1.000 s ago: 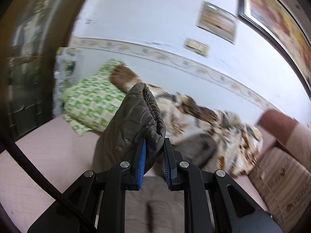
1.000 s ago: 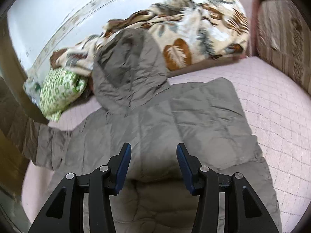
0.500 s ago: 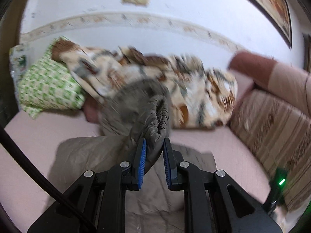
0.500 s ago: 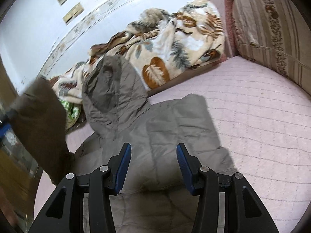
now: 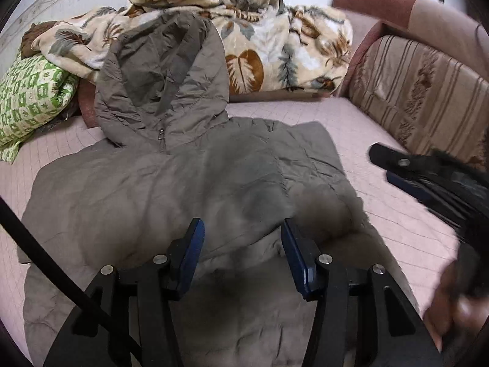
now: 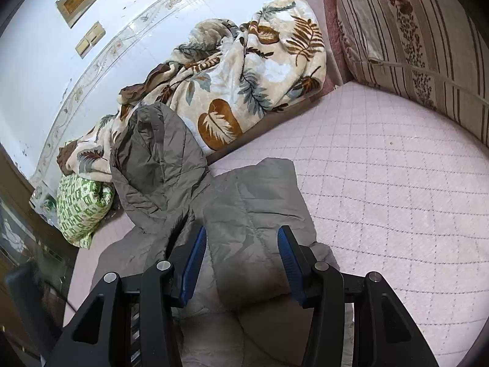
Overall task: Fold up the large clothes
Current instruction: 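Lift the sleeve with the left gripper, fold it over the jacket body, release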
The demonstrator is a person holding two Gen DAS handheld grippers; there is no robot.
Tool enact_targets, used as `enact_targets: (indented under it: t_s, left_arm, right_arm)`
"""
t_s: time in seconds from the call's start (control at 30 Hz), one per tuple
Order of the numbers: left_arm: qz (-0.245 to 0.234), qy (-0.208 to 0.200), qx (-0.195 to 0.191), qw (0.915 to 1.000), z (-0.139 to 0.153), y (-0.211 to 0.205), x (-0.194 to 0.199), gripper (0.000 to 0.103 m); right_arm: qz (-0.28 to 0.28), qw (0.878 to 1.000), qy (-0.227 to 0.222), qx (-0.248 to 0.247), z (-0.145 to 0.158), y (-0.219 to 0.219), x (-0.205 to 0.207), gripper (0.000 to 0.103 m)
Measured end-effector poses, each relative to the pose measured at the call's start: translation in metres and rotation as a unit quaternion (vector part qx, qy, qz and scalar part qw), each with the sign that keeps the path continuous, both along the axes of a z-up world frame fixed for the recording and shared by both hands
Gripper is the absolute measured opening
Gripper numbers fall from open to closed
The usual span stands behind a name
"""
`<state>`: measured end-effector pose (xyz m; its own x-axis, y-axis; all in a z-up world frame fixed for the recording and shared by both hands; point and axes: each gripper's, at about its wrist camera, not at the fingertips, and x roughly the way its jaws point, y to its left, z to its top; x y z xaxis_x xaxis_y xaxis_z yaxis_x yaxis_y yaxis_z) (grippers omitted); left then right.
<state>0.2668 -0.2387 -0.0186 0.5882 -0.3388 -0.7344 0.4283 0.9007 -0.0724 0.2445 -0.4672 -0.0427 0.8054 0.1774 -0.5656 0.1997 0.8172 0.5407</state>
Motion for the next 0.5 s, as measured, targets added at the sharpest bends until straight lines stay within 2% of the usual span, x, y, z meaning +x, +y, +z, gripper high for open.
enact_targets:
  t_s: [0.07, 0.13, 0.23, 0.3, 0.4, 0.5]
  left_arm:
    - [0.014, -0.006, -0.024, 0.9996, 0.015, 0.029, -0.004, 0.058]
    - [0.034, -0.01, -0.051, 0.9981, 0.027, 0.061, -0.003, 0.067]
    - [0.075, -0.031, -0.053, 0.9953, 0.037, 0.108, 0.006, 0.067]
    - [0.123, -0.038, -0.046, 0.9906, 0.033, 0.149, 0.021, 0.067]
    - [0.194, -0.027, -0.045, 0.9795, 0.019, 0.201, 0.044, 0.067]
    - [0.242, -0.017, -0.04, 0.9692, 0.002, 0.235, 0.06, 0.067]
  right_arm:
    - [0.004, 1.0, 0.003, 0.012, -0.003, 0.001, 0.004, 0.053]
    - [0.016, 0.999, 0.009, 0.032, -0.008, 0.004, 0.007, 0.055]
    - [0.037, 0.998, 0.018, 0.053, -0.016, 0.013, 0.011, 0.059]
    - [0.051, 0.995, 0.026, 0.078, -0.025, 0.017, 0.014, 0.061]
    - [0.066, 0.99, 0.04, 0.116, -0.04, 0.021, 0.019, 0.061]
    - [0.074, 0.987, 0.058, 0.129, -0.053, 0.029, 0.025, 0.061]
